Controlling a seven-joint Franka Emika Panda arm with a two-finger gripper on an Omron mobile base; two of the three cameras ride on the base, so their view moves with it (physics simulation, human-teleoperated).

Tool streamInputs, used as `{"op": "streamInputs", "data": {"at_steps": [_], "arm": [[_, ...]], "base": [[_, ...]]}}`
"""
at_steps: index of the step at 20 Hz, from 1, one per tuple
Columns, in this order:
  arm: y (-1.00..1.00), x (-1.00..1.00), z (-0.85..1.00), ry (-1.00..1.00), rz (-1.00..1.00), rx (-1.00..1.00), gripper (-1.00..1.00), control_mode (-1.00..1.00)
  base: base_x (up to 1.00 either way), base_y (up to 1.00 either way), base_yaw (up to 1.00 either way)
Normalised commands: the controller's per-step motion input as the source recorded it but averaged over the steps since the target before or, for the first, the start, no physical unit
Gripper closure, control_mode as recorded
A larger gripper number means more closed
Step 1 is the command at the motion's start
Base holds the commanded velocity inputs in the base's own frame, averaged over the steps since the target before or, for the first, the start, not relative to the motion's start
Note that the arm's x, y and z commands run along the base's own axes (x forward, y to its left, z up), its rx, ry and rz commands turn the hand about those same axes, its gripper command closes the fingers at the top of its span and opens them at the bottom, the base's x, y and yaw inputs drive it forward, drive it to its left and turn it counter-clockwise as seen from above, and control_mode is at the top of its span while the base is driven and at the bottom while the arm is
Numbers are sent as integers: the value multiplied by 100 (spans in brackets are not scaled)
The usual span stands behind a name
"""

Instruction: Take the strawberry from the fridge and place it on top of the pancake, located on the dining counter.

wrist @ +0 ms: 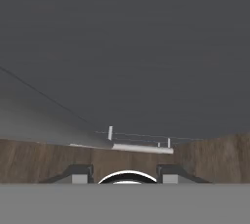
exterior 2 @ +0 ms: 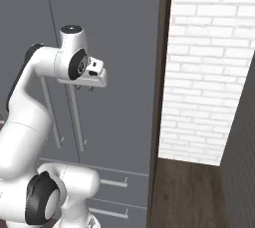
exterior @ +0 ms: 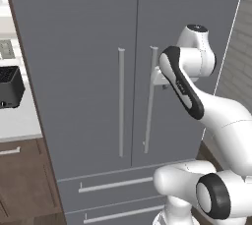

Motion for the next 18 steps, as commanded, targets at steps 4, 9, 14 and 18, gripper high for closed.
{"op": "streamInputs", "data": {"at_steps": [4, 9, 14, 18], "arm": [[0, 0, 0, 0, 0, 0, -100, 100], [0, 0, 0, 0, 0, 0, -100, 100], [0, 0, 0, 0, 0, 0, -100, 100], [0, 0, 0, 0, 0, 0, -100, 100]], "base": [[-10, 0, 0], [-40, 0, 0], [-48, 9, 0], [-16, 49, 0]]}}
